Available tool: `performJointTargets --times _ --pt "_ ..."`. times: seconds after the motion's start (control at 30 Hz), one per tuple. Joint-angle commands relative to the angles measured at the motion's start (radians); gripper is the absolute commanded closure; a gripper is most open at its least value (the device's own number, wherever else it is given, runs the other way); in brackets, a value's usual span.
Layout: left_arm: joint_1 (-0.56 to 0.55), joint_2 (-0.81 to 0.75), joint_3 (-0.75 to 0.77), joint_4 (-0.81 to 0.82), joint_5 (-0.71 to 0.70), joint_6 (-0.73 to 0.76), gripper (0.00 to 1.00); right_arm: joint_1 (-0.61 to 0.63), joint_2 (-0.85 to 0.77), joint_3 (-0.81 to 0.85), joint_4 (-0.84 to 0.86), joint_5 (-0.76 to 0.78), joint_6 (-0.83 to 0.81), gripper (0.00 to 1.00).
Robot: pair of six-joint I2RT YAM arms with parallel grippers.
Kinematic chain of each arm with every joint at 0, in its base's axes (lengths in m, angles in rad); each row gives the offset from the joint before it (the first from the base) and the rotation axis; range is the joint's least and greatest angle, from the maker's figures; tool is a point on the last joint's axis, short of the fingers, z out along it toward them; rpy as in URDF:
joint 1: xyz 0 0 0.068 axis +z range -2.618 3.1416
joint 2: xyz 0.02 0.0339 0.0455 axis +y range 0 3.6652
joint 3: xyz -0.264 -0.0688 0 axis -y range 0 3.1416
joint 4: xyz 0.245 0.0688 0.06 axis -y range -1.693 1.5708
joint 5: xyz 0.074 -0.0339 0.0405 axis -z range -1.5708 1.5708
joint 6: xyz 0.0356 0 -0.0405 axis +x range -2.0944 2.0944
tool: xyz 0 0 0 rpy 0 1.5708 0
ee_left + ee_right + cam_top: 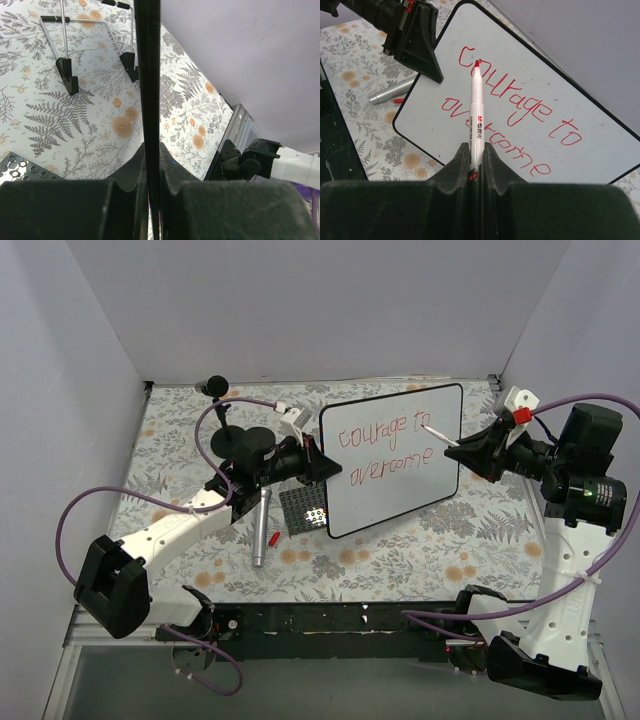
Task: Write a sentence on the whiteboard
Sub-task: Put down the whiteboard on the whiteboard stand.
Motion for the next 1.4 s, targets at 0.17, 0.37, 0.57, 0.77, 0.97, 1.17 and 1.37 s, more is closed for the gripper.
performJointTargets --times 0.17,0.37,0.57,0.77,0.97,1.17,1.37 --pt "0.018 -0.028 0.173 0.197 0.024 -0.028 1.0 -0.011 -0.023 -0.011 0.041 -0.052 0.025 0.99" --pt "0.038 -0.01 0.19 0.203 0.044 -0.031 1.0 -0.012 -0.032 -0.028 0.044 -0.055 0.028 0.99" --pt "0.05 0.001 0.223 0.202 0.041 -0.034 1.0 -0.012 -0.032 -0.026 0.045 -0.061 0.029 0.99" --pt "0.067 0.021 0.252 0.21 0.059 -0.033 1.0 -0.014 -0.032 -0.026 0.045 -0.063 0.032 0.99" --pt "0.092 0.053 0.288 0.225 0.148 -0.031 1.0 -0.015 -0.034 -0.028 0.045 -0.064 0.032 0.99" --pt "0.13 0.101 0.332 0.226 0.251 -0.004 1.0 -0.015 -0.037 -0.034 0.045 -0.066 0.031 0.99" --pt "0.153 0.134 0.358 0.203 0.317 0.038 1.0 -0.015 -0.04 -0.04 0.047 -0.058 0.028 0.99"
